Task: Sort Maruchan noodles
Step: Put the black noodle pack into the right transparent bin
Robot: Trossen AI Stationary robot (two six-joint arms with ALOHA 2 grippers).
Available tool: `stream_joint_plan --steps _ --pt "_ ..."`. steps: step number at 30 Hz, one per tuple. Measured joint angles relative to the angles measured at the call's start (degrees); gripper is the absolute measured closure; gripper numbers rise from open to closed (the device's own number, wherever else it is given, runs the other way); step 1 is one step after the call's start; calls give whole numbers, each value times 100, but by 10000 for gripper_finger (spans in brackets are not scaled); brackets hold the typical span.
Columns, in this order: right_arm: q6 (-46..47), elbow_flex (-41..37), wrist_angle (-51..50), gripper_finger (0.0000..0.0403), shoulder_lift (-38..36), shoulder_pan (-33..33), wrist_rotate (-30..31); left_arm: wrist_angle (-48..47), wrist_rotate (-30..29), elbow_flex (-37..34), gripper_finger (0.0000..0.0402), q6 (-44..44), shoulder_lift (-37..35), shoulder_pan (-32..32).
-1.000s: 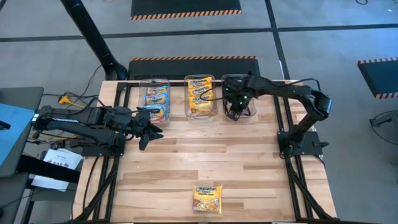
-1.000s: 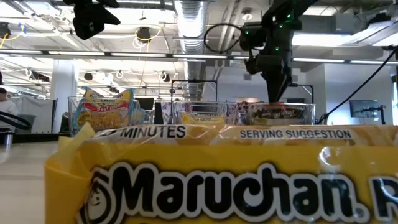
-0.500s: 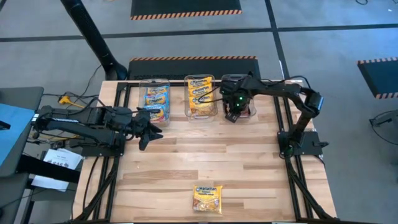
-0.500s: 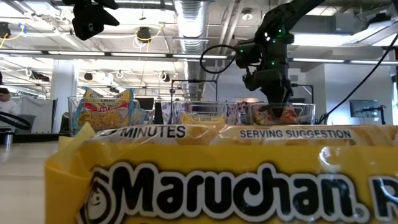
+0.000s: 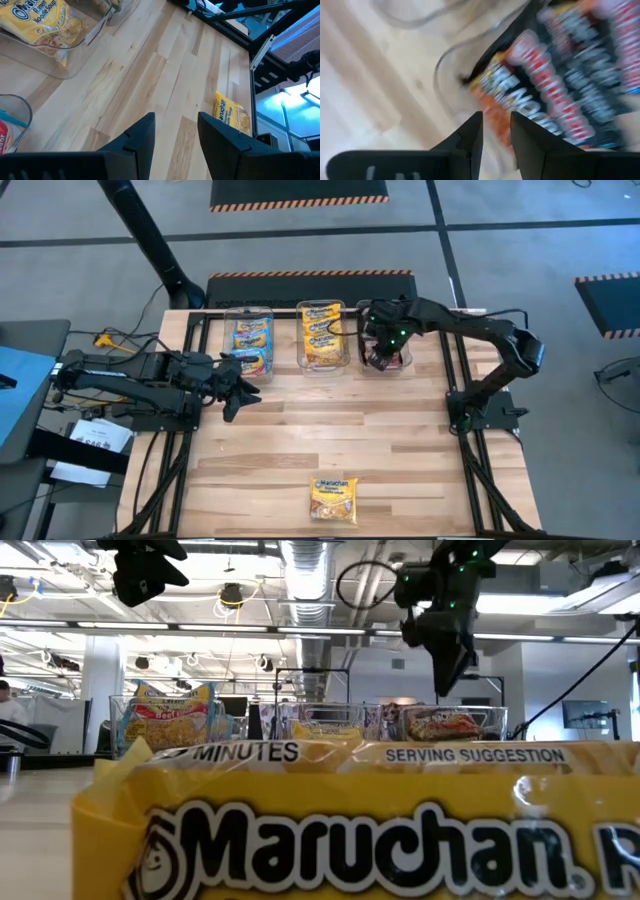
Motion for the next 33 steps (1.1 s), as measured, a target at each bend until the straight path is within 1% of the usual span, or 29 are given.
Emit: stream_joint_plan --steps 3,5,9,16,19,27,33 --pt "8 0 405 280 -120 -72 460 1 0 0 266 0 -1 -1" --pt "10 2 674 280 -117 -164 617 1 0 0 266 0 -1 0" --pt "211 2 887 280 96 -393 686 1 0 0 266 0 -1 -1" --pt "639 0 625 280 473 -630 709 0 0 0 266 0 -1 0" --pt "704 0 443 280 478 -554 602 -39 0 0 266 0 -1 -2" --pt "980 0 20 280 375 -159 603 -137 -52 0 266 0 -1 -2" --pt "1107 0 71 280 380 -116 603 -137 -133 0 266 -54 -1 0"
